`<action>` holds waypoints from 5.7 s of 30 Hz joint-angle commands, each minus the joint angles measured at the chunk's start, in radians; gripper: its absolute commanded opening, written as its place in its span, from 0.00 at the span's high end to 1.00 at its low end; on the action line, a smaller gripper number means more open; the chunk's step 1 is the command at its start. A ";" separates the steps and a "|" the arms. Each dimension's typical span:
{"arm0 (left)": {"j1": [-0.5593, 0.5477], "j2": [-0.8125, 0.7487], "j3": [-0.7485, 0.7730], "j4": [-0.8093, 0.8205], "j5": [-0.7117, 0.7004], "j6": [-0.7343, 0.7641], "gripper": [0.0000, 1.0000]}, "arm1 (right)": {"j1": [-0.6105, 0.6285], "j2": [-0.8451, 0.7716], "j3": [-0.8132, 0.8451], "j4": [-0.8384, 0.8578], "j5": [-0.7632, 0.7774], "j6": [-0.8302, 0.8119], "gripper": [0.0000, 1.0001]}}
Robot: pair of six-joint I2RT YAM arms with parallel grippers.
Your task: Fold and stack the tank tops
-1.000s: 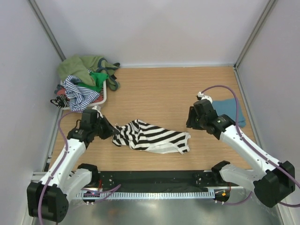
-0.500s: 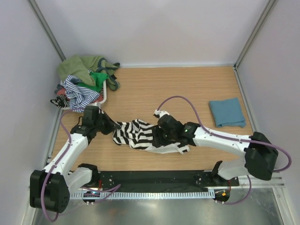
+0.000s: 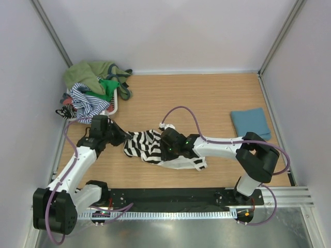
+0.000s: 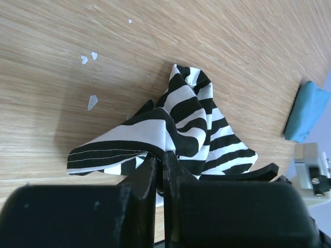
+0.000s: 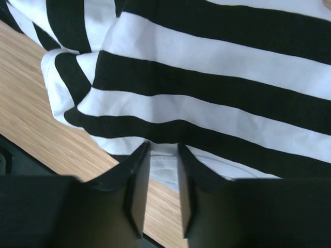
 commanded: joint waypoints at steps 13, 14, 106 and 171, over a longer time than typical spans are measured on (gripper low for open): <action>0.006 -0.195 0.166 -0.182 -0.094 0.067 1.00 | -0.113 -0.395 0.078 -0.322 0.189 -0.041 0.99; 0.006 -0.208 0.167 -0.195 -0.099 0.067 1.00 | -0.148 -0.415 0.069 -0.329 0.180 -0.056 0.99; 0.019 0.346 0.304 0.063 -0.199 0.053 0.27 | -0.734 -0.271 0.009 -0.145 -0.073 -0.135 0.45; 0.020 0.791 0.494 0.083 -0.265 0.171 0.67 | -0.808 0.260 0.195 0.070 -0.369 -0.168 0.70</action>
